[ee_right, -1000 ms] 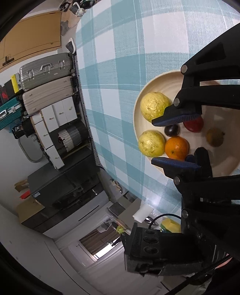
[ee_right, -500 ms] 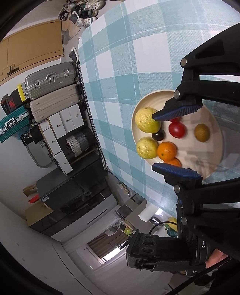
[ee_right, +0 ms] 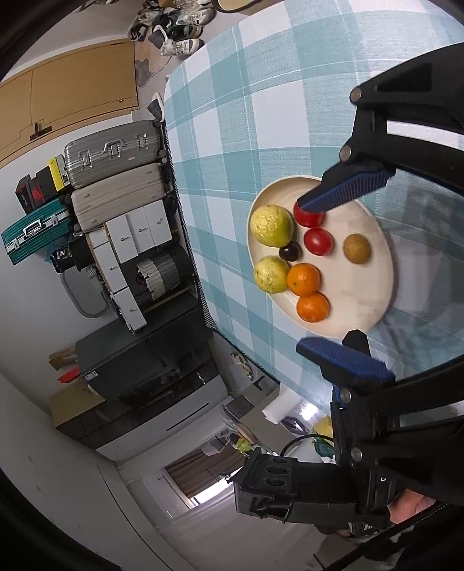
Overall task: Organize fruits
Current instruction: 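Withdraw both open tools toward the last brown fruit and plum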
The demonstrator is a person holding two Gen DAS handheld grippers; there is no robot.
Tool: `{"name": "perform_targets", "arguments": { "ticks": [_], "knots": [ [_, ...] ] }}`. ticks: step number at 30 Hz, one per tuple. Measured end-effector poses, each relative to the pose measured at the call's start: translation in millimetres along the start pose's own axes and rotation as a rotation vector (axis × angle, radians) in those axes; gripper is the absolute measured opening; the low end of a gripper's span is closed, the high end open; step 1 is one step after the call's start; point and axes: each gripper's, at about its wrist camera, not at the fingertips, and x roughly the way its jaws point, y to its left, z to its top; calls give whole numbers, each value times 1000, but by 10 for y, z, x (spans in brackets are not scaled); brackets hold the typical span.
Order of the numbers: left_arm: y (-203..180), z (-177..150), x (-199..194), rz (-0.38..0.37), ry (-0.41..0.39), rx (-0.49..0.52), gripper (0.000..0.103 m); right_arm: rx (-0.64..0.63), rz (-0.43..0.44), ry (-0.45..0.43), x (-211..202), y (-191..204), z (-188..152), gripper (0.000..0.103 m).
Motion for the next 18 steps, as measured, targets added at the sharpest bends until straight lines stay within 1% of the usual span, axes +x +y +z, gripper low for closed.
{"name": "perform_targets", "arguments": {
  "ticks": [2,5,7,10,13,16,17,18],
  "knots": [
    [-4,-56,-44,11,-6,-2,70,-3,3,-3,-44,23,-40,83],
    [-12,-98,-82,25,-20,1,79,-5,0,-5,-100,48,-88,85],
    [-27,-140,-137,24,-38,12,80,-4,-1,-6,-131,61,-113,87],
    [-58,-174,-185,32,-44,26,81,-5,-4,-12,-174,75,-140,90],
    [-90,-215,-237,40,-51,34,86,-3,-3,-16,-232,93,-173,90],
    [-109,-255,-297,38,-60,34,95,-10,-4,-22,-297,130,-201,92],
    [-109,-272,-327,36,-68,33,100,-12,-3,-25,-314,137,-205,93],
    [-111,-285,-354,37,-79,32,102,-15,-4,-28,-338,151,-217,95]
  ]
}}
